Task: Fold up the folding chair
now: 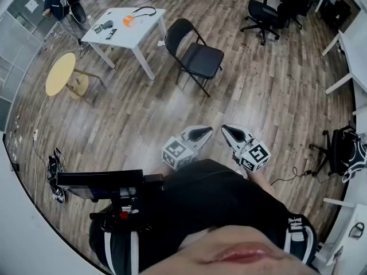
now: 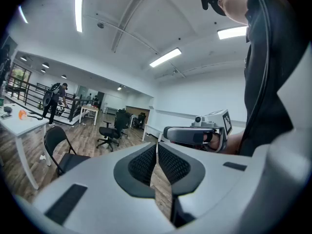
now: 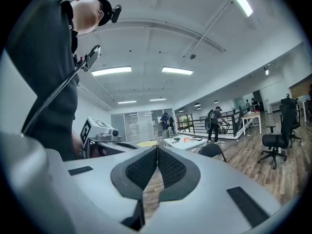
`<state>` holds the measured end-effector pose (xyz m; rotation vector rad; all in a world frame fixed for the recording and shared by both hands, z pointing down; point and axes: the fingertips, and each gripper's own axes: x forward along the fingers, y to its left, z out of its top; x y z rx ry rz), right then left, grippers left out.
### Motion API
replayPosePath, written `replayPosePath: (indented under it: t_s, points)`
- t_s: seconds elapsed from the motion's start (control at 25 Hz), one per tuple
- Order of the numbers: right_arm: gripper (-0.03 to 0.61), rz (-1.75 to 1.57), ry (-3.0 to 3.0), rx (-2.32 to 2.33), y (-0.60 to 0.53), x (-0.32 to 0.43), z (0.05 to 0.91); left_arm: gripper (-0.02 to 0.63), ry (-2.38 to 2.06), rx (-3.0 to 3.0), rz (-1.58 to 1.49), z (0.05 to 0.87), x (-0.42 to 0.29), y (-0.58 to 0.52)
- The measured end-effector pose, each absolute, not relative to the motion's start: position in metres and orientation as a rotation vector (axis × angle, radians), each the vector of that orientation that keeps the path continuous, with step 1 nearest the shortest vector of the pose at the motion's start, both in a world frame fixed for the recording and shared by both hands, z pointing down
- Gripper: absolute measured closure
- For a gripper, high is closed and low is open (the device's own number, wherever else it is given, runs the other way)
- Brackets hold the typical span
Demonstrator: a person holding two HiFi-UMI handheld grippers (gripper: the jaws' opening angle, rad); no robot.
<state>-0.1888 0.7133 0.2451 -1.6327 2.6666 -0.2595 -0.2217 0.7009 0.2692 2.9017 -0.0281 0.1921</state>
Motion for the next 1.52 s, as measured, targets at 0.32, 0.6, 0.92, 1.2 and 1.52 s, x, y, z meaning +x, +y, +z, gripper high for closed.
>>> replayPosePath:
  t_s: [0.32,0.6,0.92,1.2,1.52]
  points:
    - [0.566,-0.225,2.643,-1.678,0.700,-0.188,0.241,0.595,-0.054,2.921,0.163,0.266,-0.228,0.680]
    - [0.566,-0.208,2.604,-1.705,0.698,-0.180,0.238,0.595,-0.053,2.922,0.154,0.267,-0.229,0.677]
    - [0.568,-0.212,2.572,-1.708,0.708,-0.161,0.237,0.607,-0.008,2.931,0.173,0.267,-0.216,0.694]
    - [0.568,-0.234,2.572,-1.636,0.731,-0.139,0.246,0.607,0.022,2.947,0.193,0.267,-0.193,0.720]
    - [0.568,-0.228,2.669,-1.520,0.753,-0.125,0.250,0.609,-0.099,2.938,0.168,0.269,-0.170,0.739]
